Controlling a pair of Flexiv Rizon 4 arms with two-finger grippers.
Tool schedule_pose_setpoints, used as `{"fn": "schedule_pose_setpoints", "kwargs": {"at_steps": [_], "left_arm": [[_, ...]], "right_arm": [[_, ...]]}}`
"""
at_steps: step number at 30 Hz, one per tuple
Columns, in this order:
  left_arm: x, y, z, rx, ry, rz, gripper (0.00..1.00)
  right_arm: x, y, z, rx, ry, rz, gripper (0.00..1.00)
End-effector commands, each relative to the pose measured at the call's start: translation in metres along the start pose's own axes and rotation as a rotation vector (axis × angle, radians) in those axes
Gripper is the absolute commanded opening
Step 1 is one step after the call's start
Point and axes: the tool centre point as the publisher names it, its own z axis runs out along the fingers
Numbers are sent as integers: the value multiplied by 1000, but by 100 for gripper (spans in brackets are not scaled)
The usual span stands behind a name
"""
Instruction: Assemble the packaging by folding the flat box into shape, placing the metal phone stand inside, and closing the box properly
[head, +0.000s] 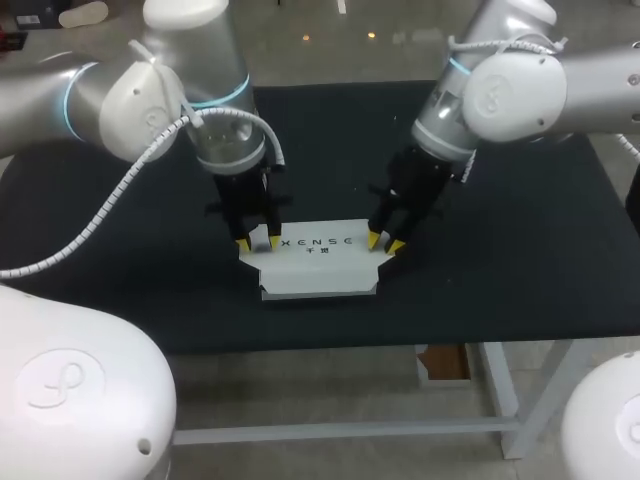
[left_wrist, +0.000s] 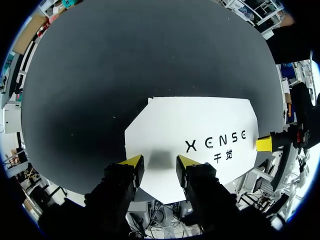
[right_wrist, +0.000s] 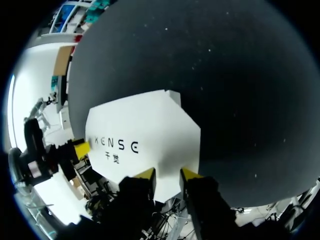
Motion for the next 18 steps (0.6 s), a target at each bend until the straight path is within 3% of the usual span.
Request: {"fn": "schedule_pose_setpoints", "kwargs": {"at_steps": [1, 18], "left_arm": [[0, 4, 0, 15, -7, 8, 47], [-3, 9, 7, 58, -5, 39, 48]], "right_arm": [[0, -1, 4, -19, -11, -8, 34], [-2, 1, 7, -53, -35, -22, 34]]}}
